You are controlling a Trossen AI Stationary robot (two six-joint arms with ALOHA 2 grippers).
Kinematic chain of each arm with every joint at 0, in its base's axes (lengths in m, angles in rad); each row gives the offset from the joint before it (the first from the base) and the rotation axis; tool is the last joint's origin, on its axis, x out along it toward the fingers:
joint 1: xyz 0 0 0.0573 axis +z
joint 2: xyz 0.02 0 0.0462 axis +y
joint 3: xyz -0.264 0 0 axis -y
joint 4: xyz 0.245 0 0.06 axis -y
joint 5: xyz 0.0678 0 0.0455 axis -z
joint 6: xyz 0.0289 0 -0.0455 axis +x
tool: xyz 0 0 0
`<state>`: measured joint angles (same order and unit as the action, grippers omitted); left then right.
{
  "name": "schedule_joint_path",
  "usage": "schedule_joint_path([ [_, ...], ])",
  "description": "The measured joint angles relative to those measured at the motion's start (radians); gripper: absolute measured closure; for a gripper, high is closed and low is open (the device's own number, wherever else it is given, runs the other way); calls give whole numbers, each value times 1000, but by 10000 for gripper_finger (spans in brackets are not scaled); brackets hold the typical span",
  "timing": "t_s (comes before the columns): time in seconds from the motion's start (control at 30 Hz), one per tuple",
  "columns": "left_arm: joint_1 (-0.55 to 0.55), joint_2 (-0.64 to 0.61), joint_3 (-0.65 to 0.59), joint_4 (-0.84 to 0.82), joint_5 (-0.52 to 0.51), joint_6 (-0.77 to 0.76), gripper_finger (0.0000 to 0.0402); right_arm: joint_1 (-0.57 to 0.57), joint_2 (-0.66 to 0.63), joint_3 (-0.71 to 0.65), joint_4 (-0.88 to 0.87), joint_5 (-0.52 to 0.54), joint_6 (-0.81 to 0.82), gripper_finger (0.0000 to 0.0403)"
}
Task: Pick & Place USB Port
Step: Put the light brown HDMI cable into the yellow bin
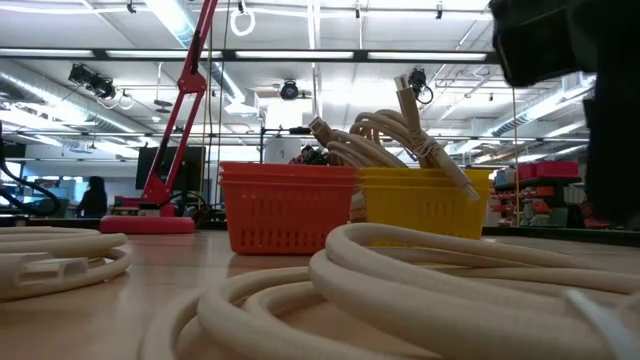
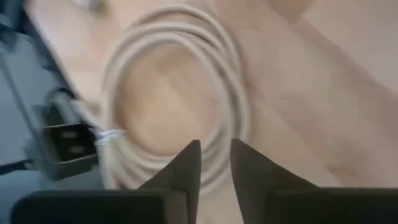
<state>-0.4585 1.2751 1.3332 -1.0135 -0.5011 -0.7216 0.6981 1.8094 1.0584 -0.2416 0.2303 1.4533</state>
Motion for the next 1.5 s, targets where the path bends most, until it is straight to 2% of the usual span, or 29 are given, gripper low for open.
schedule_joint_path([
  [0.3,0,0,0,0,0,1,351,-46,75,0,88,-71,-28,246],
  [0.47,0,0,0,0,-2,1,351,-57,109,2,116,-87,-24,234],
  [0.53,0,0,0,-1,-3,2,351,-62,124,3,123,-84,-23,241],
  [0.6,0,0,0,-3,-3,2,351,-68,137,5,108,-90,-19,265],
  [0.7,0,0,0,-5,-1,3,351,-81,146,5,83,-118,-29,354],
  [0.77,0,0,0,-6,0,3,351,-87,147,5,85,-127,-63,384],
  [0.9,0,0,0,-7,0,3,351,-98,138,4,102,-157,-93,395],
  [1.0,0,0,0,-6,-1,3,351,-97,119,27,62,-138,-108,398],
  [1.3,0,0,0,0,-19,9,351,-104,9,223,-348,-55,-195,399],
  [1.5,1,0,0,1,-21,11,351,-102,-102,373,-516,99,-236,399],
])
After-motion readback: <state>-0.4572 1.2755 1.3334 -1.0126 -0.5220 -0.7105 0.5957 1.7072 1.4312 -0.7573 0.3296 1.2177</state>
